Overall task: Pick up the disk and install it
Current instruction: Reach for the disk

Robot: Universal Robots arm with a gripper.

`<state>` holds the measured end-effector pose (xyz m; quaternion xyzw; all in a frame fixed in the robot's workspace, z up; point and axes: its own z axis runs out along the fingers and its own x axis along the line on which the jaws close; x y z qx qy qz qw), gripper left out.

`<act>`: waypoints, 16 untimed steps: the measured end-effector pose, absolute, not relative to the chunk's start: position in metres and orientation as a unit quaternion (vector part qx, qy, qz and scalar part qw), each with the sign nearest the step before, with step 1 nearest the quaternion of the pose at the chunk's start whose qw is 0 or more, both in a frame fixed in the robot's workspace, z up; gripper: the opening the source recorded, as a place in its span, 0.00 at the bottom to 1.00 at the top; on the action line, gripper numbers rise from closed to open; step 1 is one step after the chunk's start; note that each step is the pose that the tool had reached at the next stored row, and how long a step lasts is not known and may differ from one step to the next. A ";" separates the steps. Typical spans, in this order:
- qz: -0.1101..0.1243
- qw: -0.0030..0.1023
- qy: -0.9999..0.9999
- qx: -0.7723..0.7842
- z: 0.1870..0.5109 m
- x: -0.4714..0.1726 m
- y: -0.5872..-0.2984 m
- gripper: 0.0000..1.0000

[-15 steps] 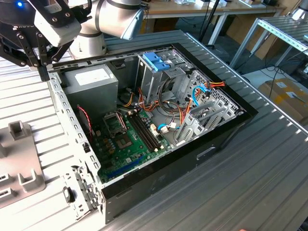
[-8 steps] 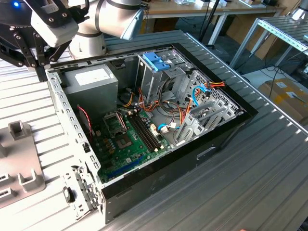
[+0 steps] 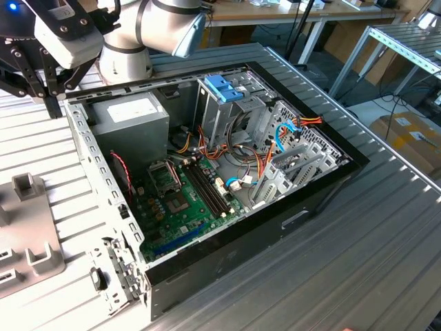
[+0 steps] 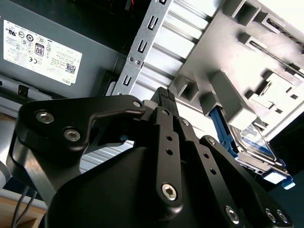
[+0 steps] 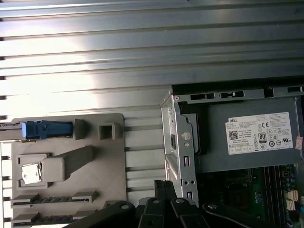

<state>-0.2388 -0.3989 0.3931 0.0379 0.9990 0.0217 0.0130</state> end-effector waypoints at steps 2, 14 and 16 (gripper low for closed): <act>0.022 0.013 0.999 0.038 0.393 -0.240 -0.399 0.11; 0.022 0.013 0.999 0.038 0.393 -0.243 -0.399 0.11; 0.022 0.013 0.999 0.038 0.393 -0.243 -0.399 0.11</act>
